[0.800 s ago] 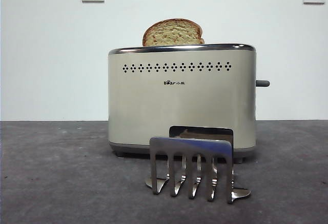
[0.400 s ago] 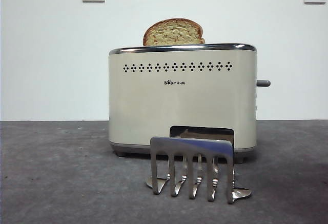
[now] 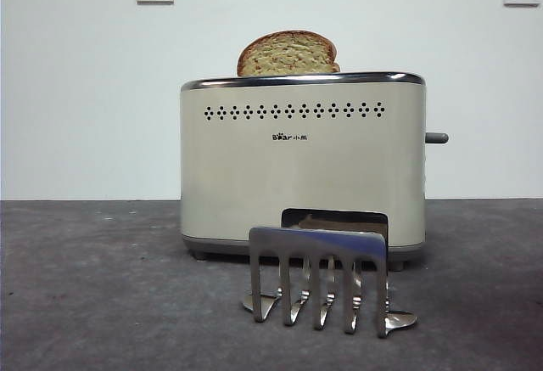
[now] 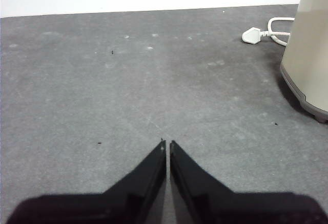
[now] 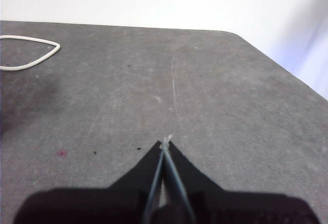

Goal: Pick up a slice of bread from the rack,put the bread on the toaster,press the button

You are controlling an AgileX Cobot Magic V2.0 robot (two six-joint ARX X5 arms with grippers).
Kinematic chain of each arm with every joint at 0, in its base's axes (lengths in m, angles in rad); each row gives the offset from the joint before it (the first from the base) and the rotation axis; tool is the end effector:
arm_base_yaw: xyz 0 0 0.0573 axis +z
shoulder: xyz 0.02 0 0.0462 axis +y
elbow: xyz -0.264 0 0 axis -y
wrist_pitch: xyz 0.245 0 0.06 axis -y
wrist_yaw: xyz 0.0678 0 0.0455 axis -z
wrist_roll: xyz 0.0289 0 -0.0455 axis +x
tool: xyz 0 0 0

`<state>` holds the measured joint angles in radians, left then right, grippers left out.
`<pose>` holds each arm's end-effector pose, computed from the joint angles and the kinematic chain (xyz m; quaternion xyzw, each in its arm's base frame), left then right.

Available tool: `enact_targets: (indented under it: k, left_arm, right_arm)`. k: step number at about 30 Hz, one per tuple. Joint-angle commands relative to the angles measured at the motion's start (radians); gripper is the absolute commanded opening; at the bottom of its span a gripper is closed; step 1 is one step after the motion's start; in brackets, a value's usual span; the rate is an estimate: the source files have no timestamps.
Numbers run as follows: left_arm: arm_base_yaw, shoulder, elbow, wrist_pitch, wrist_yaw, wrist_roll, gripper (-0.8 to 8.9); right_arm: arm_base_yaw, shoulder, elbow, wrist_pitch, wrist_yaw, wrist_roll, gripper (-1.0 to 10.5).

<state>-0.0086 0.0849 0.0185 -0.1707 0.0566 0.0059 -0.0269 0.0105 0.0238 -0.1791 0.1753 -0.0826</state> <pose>0.0993 -0.0025 0.1468 0.0001 0.1181 -0.0327 0.9925 0.0950 -0.0076 0.1536 -0.0471 0.0867 -0.0971 0.9904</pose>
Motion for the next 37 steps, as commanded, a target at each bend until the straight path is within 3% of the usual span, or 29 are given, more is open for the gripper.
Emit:
enact_targets:
  k: [1, 37]
  left_arm:
    - [0.003, 0.001, -0.010, 0.006, 0.003, -0.010, 0.18]
    - [0.003, 0.002, -0.010, 0.006, 0.003, -0.010, 0.18]
  right_arm:
    - [0.008, -0.003, -0.010, 0.002, 0.001, -0.001, 0.0]
    - [0.041, -0.002, -0.009, -0.001, -0.015, 0.000, 0.0]
